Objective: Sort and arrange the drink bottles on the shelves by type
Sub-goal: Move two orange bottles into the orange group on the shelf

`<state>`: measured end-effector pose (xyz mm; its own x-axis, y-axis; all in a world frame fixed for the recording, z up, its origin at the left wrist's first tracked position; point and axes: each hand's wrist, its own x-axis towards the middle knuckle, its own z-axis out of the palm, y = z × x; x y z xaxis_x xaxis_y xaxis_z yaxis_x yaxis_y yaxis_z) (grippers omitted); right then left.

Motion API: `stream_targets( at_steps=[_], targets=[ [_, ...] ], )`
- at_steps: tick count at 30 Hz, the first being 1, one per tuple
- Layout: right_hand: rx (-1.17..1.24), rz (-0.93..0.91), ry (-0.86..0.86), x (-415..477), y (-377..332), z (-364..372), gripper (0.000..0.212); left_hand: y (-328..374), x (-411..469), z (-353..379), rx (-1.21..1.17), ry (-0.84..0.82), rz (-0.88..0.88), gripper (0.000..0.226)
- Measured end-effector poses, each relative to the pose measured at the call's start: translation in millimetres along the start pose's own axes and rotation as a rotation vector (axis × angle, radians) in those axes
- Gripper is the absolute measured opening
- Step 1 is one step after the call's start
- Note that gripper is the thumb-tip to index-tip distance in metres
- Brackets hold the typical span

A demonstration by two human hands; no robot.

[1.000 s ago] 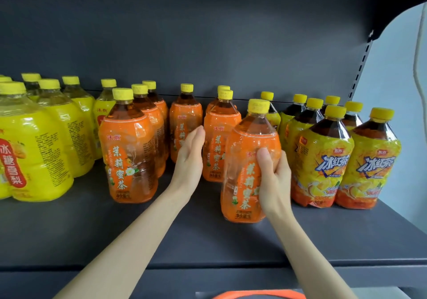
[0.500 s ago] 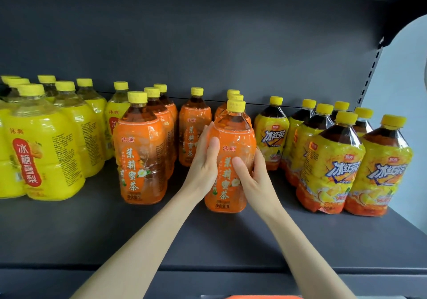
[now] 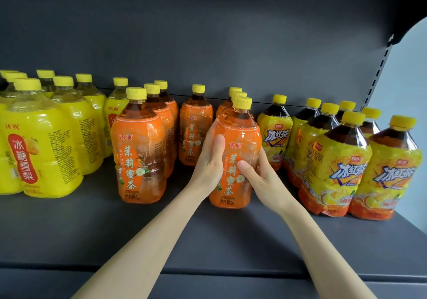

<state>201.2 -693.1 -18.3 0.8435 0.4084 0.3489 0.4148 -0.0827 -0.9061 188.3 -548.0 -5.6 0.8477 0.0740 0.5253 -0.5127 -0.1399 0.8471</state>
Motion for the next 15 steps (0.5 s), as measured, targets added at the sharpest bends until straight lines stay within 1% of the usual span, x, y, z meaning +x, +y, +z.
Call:
stream_targets(
  at_steps=[6,10,13,15],
  targets=[
    [-0.020,-0.012,0.015,1,-1,0,0.068,-3,2,-1,0.019,0.001,0.019,0.062],
    [-0.023,0.014,0.004,0,-3,0,0.065,0,2,-1,0.052,-0.006,0.015,0.064],
    [-0.029,0.026,-0.002,-2,-7,-1,0.073,6,0,-5,0.087,-0.025,-0.016,0.064],
    [-0.042,0.055,0.001,-4,-9,-3,0.080,11,-2,-7,0.105,-0.058,-0.057,0.060]
  ],
)
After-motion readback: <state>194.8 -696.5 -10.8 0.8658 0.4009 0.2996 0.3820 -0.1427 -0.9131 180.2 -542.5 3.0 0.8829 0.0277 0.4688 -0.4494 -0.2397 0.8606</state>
